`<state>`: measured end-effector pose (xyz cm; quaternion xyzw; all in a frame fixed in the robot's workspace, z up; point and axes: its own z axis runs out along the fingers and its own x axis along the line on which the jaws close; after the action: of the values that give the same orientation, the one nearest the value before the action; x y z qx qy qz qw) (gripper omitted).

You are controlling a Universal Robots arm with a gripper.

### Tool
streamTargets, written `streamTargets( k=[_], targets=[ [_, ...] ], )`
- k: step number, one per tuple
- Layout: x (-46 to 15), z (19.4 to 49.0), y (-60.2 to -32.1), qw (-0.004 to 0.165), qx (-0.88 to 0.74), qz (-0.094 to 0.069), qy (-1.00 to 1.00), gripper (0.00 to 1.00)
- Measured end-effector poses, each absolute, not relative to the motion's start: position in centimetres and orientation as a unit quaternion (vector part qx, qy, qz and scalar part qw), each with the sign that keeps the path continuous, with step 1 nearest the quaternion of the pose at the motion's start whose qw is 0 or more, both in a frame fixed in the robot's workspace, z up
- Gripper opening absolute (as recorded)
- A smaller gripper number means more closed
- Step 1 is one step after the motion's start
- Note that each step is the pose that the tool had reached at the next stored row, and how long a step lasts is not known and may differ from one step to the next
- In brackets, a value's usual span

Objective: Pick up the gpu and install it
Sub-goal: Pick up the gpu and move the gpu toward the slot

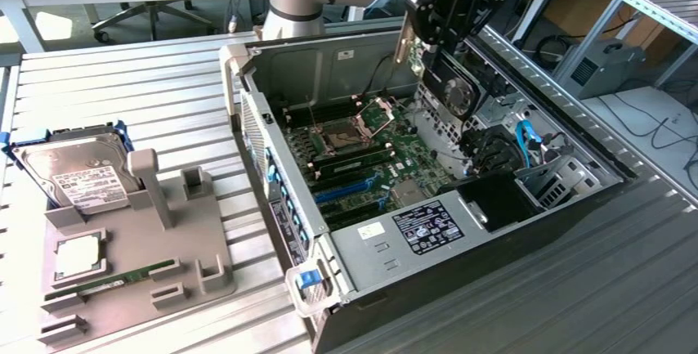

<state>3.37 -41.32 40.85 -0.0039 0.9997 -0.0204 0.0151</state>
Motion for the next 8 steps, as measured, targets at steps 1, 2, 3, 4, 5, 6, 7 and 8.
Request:
streamTargets(
  k=[1, 2, 3, 4, 5, 6, 7, 8],
  targets=[
    [3.7, 40.7, -41.2, 0.015, -0.006, -0.021, 1.0, 0.27],
    [3.8, 40.7, -41.1, 0.015, -0.006, -0.021, 1.0, 0.27],
    [4.0, 40.7, -41.1, 0.015, -0.007, -0.021, 1.0, 0.27],
    [4.3, 40.6, -41.0, 0.015, -0.008, -0.021, 1.0, 0.27],
    [4.6, 40.6, -41.0, 0.015, -0.008, -0.021, 1.0, 0.27],
    [4.9, 40.6, -41.0, 0.015, -0.008, -0.021, 1.0, 0.27],
    [5.1, 40.5, -40.9, 0.015, -0.009, -0.022, 1.0, 0.27],
    [5.4, 40.5, -40.9, 0.015, -0.009, -0.022, 1.0, 0.27]
  ],
)
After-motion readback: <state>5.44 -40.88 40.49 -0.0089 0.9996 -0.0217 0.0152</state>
